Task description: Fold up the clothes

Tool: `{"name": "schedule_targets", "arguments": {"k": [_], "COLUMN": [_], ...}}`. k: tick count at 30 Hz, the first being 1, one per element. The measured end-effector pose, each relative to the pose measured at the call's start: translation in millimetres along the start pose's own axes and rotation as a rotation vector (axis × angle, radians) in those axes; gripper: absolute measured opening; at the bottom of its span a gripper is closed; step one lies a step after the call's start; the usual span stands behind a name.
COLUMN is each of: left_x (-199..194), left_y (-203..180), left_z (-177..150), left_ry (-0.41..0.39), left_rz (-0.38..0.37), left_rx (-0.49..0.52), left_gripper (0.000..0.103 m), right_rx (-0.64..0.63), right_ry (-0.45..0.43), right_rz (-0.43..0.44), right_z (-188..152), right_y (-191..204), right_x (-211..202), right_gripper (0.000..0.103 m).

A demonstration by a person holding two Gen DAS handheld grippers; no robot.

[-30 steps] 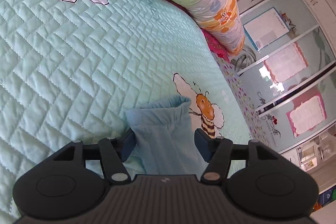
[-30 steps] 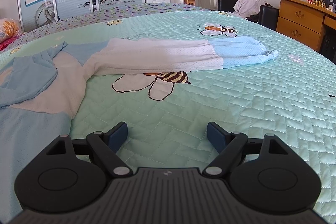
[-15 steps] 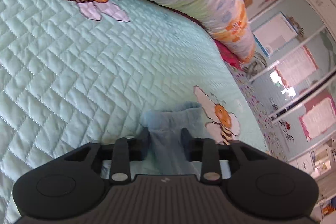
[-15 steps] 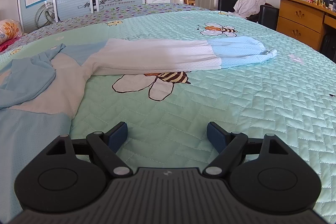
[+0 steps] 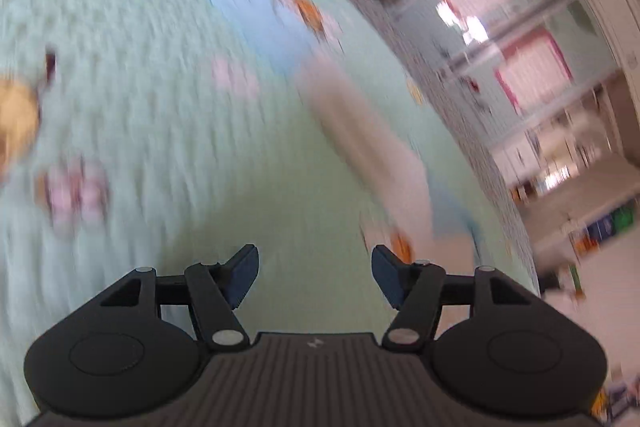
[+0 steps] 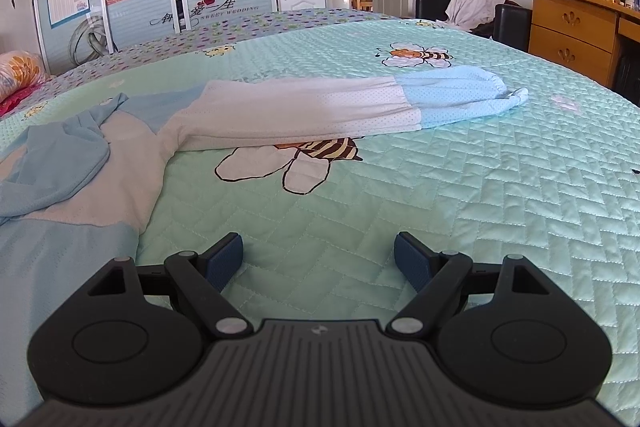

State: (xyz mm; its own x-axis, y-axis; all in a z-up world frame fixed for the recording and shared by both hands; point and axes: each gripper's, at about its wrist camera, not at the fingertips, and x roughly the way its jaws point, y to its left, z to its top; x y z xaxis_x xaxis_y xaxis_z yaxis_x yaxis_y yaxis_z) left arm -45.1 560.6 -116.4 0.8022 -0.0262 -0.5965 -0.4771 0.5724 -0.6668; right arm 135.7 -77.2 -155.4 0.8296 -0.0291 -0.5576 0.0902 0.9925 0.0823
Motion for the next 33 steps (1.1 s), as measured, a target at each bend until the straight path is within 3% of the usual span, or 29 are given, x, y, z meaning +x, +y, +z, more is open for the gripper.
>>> {"name": "schedule_targets", "arguments": {"k": [3, 7, 11, 14, 17, 19, 21, 23, 25, 28, 30, 32, 33], "left_x": [-10.1, -24.0, -32.8, -35.2, -32.3, -26.9, -20.7, -15.7, -15.0, -14.9, -14.8, -16.0, -17.3], "left_y": [-14.4, -20.7, -21.4, -25.4, -34.2, -38.2, -39.8, -38.5, -38.3, -40.5, -42.0, -40.0, -38.4], "left_z": [-43.9, -72.8, -103.0, -125.2, -136.6, -142.0, -147.1, -151.6, -153.3, -154.2, -154.8, -154.3, -153.8], "left_ry": [0.077, 0.154, 0.238, 0.278, 0.323, 0.352, 0.377, 0.393, 0.394, 0.390, 0.386, 0.386, 0.386], "left_rz": [-0.036, -0.044, -0.090, -0.123, -0.145, -0.161, -0.178, -0.196, -0.199, -0.191, -0.188, -0.191, -0.194], "left_rx": [0.049, 0.013, -0.033, -0.055, -0.047, -0.050, -0.064, -0.092, -0.104, -0.109, -0.110, -0.128, -0.138], "left_gripper": [0.065, 0.066, 0.067, 0.067, 0.067, 0.067, 0.066, 0.065, 0.065, 0.065, 0.066, 0.066, 0.066], "right_rx": [0.003, 0.053, 0.206, 0.299, 0.459, 0.566, 0.668, 0.790, 0.906, 0.980, 0.973, 1.003, 1.021], "right_ry": [0.001, 0.033, 0.113, 0.192, 0.296, 0.351, 0.398, 0.451, 0.497, 0.526, 0.520, 0.484, 0.464], "right_rz": [0.002, 0.011, 0.089, 0.243, 0.467, 0.556, 0.610, 0.625, 0.640, 0.710, 0.741, 0.783, 0.805], "right_z": [-0.1, 2.4, -5.6, -25.5, -53.0, -70.3, -86.8, -105.7, -124.5, -141.2, -142.5, -141.3, -140.5], "right_y": [-0.1, -3.5, -3.6, -2.1, -10.6, -21.4, -33.3, -45.1, -53.8, -44.4, -31.3, -26.1, -24.0], "right_x": [-1.3, -5.8, -38.2, -73.7, -103.7, -113.4, -118.4, -115.2, -111.2, -108.4, -108.9, -111.5, -112.9], "right_gripper": [0.083, 0.083, 0.083, 0.083, 0.082, 0.078, 0.061, 0.025, 0.005, 0.005, 0.011, 0.035, 0.041]}}
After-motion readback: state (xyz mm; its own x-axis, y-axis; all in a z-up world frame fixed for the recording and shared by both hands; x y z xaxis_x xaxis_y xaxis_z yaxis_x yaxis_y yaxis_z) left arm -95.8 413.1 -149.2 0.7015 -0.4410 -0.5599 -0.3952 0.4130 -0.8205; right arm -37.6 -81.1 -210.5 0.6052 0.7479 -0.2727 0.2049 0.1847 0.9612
